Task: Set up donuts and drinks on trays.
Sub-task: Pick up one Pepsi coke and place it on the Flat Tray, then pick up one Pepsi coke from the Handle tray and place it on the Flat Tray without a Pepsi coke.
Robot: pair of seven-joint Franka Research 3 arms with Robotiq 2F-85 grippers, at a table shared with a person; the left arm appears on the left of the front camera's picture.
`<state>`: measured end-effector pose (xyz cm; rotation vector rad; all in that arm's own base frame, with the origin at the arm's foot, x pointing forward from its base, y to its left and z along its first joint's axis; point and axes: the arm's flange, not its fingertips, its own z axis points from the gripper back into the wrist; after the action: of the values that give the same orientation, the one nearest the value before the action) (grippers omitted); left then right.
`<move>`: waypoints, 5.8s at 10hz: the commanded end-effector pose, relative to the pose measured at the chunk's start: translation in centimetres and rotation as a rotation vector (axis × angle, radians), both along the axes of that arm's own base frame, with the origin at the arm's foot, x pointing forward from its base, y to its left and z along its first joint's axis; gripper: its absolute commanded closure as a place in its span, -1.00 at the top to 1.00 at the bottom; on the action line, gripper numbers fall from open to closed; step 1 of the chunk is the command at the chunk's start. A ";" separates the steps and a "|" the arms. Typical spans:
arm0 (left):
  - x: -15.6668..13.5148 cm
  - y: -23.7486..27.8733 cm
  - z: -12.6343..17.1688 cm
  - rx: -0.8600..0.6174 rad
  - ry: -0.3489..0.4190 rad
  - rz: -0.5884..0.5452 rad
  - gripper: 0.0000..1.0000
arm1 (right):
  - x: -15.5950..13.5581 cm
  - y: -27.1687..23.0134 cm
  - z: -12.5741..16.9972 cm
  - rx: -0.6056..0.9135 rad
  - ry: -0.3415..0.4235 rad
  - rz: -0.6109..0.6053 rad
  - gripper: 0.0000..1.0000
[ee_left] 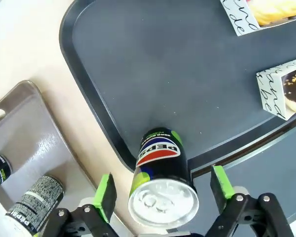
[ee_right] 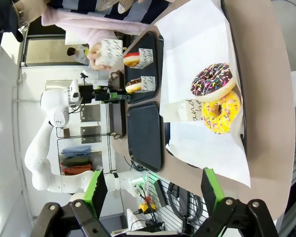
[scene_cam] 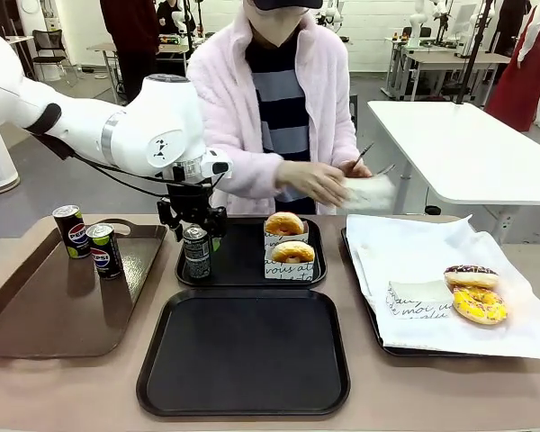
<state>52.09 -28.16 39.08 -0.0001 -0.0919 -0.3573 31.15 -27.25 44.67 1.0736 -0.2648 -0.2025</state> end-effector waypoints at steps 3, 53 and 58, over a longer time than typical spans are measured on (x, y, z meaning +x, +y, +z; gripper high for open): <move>-8.3 4.5 6.3 0.019 -0.003 -0.024 1.00 | 0.0 0.0 0.1 0.010 -0.010 0.002 1.00; 1.4 19.5 3.2 0.051 0.106 0.395 1.00 | 0.0 0.0 0.1 0.010 -0.010 0.002 1.00; 1.7 19.8 0.5 0.065 0.117 0.402 1.00 | 0.0 0.0 0.1 0.010 -0.010 0.002 1.00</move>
<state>53.26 -8.55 39.73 0.0291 0.0560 0.0325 31.14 -27.25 44.64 1.0747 -0.2631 -0.2034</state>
